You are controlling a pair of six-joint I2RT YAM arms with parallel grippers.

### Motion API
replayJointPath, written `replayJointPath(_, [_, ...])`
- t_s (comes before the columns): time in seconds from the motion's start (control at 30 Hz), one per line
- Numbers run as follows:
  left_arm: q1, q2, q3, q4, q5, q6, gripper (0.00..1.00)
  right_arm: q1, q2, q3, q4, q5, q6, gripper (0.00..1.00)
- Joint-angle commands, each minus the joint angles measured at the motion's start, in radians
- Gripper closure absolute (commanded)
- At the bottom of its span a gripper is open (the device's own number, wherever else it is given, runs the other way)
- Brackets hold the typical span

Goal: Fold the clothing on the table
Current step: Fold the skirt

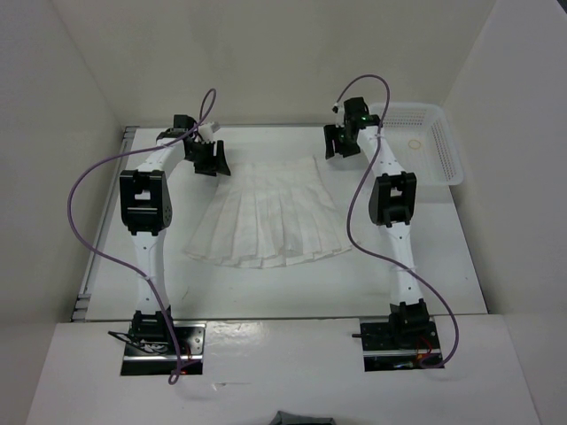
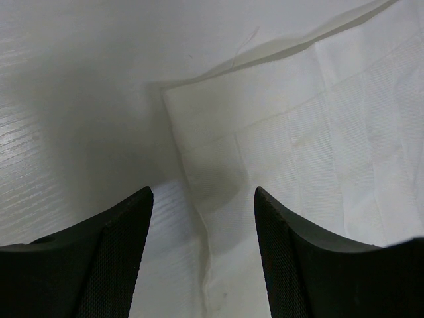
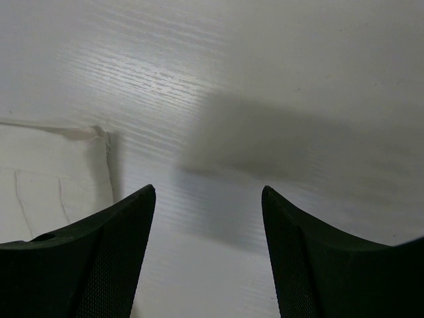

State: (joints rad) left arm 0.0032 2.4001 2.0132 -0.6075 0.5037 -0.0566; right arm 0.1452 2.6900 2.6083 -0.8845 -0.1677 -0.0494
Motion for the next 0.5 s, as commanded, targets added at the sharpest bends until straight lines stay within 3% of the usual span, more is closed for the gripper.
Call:
replayJointPath(0.0, [-0.003,-0.012,-0.022,-0.017,0.016,0.008,0.30,-0.002,-0.035,-0.014,-0.002,-0.022,0.011,0.30])
replayJointPath(0.23, [-0.003,-0.012,-0.040,-0.017,0.016,0.017,0.31,0.017,-0.035,-0.002,-0.013,-0.182,-0.020,0.30])
replayJointPath(0.47, [-0.003,-0.021,-0.041,-0.017,0.025,0.026,0.31,0.103,0.062,0.205,-0.108,-0.171,-0.032,0.30])
